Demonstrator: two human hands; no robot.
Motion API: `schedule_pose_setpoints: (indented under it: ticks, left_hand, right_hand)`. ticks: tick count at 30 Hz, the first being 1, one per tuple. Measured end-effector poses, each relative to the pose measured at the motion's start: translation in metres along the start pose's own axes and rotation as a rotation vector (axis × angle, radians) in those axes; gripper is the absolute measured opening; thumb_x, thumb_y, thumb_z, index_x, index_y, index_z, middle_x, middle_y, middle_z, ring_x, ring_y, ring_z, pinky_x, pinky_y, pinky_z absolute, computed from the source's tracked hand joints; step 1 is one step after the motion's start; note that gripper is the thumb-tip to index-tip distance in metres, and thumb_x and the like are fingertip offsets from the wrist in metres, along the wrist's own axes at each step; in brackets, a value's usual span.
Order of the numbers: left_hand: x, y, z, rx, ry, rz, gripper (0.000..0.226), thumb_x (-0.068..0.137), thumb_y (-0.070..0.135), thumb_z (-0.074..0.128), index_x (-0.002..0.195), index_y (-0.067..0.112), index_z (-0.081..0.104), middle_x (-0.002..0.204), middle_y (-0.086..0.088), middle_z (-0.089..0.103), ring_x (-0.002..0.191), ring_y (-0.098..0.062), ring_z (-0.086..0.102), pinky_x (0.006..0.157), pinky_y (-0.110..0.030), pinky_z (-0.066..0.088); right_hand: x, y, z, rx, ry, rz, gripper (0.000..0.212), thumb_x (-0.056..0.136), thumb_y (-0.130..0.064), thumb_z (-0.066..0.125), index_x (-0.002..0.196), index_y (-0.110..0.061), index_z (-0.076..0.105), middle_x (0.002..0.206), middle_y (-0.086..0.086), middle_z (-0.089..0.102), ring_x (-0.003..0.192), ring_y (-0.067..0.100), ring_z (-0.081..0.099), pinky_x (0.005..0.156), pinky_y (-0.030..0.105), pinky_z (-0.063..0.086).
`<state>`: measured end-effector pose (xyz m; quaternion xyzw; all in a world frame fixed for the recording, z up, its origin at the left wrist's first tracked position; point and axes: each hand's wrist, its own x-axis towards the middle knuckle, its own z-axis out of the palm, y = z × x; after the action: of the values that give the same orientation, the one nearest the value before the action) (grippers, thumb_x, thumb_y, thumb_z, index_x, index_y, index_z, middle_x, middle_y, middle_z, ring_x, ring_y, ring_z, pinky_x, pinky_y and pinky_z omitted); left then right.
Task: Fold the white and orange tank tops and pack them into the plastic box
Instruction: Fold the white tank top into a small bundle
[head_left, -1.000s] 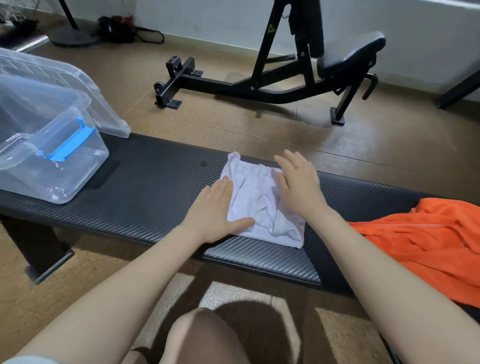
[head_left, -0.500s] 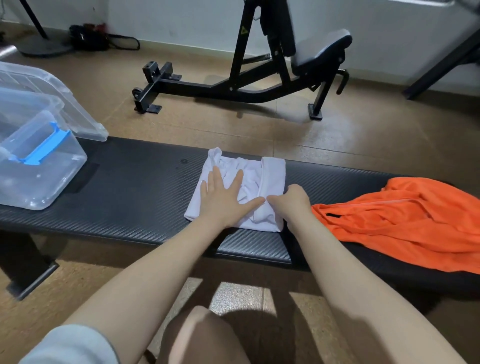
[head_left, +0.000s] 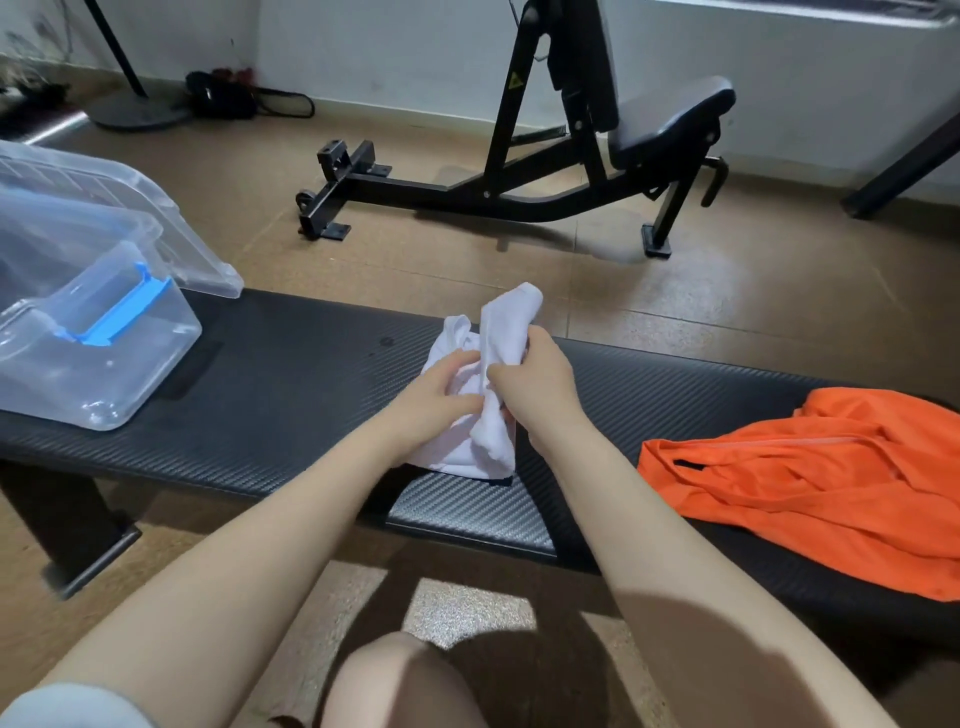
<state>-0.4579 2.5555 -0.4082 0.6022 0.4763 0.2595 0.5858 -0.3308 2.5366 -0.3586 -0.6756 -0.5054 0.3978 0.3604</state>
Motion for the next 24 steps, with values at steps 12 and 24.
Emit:
schedule_pose_setpoints:
  ticks: [12,24]
  left_hand:
    - [-0.01,0.022,-0.032,0.077,0.201,-0.079,0.017,0.089,0.025,0.055,0.073,0.023,0.06,0.067,0.006,0.059,0.064,-0.01,0.053,0.056,-0.018,0.045]
    - [-0.019,0.021,-0.021,0.12,0.215,-0.011,0.02,0.087,0.008,0.054,0.099,0.019,0.066,0.083,0.004,0.066,0.073,-0.006,0.057,0.057,-0.007,0.042]
  right_hand:
    - [0.006,-0.014,0.025,-0.139,-0.288,-0.099,0.034,0.091,-0.002,0.034,0.116,-0.007,0.057,0.104,0.015,0.067,0.082,0.018,0.059,0.077,0.03,0.047]
    - [0.086,-0.02,-0.017,-1.248,-0.439,-0.84,0.028,0.087,-0.03,0.053,0.112,-0.023,0.064,0.156,-0.004,0.02,0.145,0.024,0.004,0.114,0.043,0.013]
